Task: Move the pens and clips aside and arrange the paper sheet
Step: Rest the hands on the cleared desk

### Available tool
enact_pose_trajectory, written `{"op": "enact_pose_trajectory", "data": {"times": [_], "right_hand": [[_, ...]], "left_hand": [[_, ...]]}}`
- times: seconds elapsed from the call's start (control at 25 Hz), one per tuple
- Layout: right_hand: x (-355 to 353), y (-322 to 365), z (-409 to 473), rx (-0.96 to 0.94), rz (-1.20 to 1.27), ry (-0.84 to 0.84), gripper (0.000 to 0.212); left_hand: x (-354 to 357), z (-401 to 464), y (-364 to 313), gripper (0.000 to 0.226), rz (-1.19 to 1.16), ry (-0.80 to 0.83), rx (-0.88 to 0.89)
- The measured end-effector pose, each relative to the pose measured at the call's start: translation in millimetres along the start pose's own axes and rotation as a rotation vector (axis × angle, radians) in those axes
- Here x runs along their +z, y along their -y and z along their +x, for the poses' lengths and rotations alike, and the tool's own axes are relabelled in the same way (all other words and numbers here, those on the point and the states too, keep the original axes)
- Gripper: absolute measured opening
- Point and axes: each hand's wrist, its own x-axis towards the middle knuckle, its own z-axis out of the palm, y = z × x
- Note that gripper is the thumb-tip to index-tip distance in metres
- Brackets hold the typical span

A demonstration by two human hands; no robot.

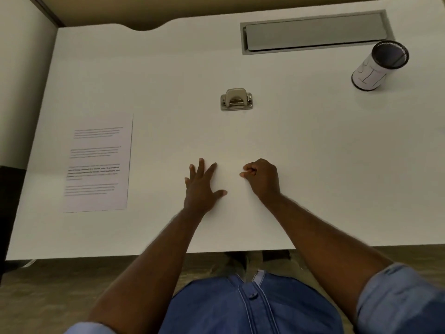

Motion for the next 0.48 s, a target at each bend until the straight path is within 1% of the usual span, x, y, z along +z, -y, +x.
{"op": "enact_pose_trajectory", "data": {"times": [0.12,0.24,0.48], "right_hand": [[11.4,4.5,-3.8,0.046,-0.045,-0.043,0.010],[14.9,8.0,-6.4,0.040,-0.113,-0.064,0.006],[15.3,9.8,-10.4,-0.150,-0.252,-0.056,0.021]], "left_hand": [[1.8,-1.5,5.5,0.087,0.000,-0.001,0.022],[2.3,-2.3,6.1,0.086,-0.008,-0.005,0.036],[3.9,-4.9,8.9,0.084,0.023,0.004,0.056]]}}
